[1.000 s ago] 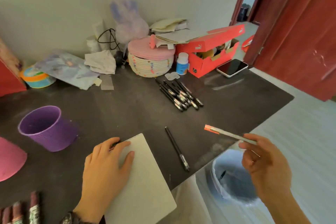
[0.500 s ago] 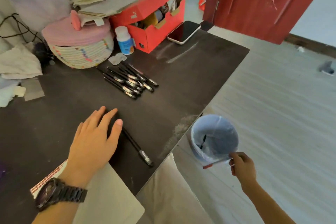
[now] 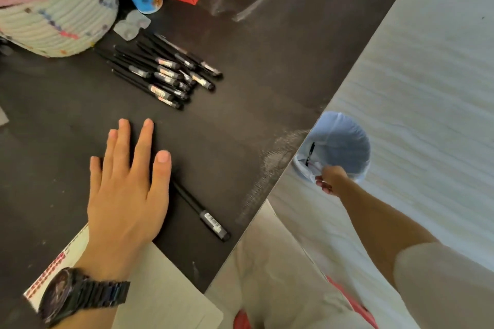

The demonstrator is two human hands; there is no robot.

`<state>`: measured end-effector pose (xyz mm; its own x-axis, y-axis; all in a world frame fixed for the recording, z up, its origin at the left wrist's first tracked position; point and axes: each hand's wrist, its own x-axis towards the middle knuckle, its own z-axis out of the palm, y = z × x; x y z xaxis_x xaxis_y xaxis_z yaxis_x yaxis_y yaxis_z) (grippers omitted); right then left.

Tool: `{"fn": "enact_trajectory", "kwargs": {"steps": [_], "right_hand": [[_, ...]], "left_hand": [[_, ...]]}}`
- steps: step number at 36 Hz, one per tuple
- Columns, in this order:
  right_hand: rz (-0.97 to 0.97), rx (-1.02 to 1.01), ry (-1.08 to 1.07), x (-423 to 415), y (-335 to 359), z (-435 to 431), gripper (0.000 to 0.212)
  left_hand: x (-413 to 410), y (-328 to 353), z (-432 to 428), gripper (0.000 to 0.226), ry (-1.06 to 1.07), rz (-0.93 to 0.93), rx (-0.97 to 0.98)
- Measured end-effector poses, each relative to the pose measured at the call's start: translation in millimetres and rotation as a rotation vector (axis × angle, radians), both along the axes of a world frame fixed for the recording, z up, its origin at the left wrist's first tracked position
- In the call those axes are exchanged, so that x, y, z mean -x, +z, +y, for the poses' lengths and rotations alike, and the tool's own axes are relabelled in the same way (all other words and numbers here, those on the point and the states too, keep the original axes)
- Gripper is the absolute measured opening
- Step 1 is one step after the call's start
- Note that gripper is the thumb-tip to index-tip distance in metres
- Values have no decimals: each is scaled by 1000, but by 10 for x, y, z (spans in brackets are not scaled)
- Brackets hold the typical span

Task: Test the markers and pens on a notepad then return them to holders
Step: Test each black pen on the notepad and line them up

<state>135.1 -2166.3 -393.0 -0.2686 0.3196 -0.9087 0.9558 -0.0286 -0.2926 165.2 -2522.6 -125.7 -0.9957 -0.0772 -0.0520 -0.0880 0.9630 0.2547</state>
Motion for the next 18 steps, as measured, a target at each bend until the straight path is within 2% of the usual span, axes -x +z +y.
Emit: {"fn": "enact_trajectory", "kwargs": {"steps": [6, 12, 15, 18], "right_hand": [[133, -69, 60, 189, -240, -10, 37], [-4, -206, 404, 98, -233, -191, 42], [35, -291, 509, 9, -239, -240, 46], [73, -289, 582, -43, -166, -247, 47]], "left_hand": [[15, -17, -13, 66, 10, 6, -13], [18, -13, 6, 64, 13, 13, -17], [9, -9, 9, 64, 13, 17, -21], [5, 12, 15, 66, 20, 19, -29]]}}
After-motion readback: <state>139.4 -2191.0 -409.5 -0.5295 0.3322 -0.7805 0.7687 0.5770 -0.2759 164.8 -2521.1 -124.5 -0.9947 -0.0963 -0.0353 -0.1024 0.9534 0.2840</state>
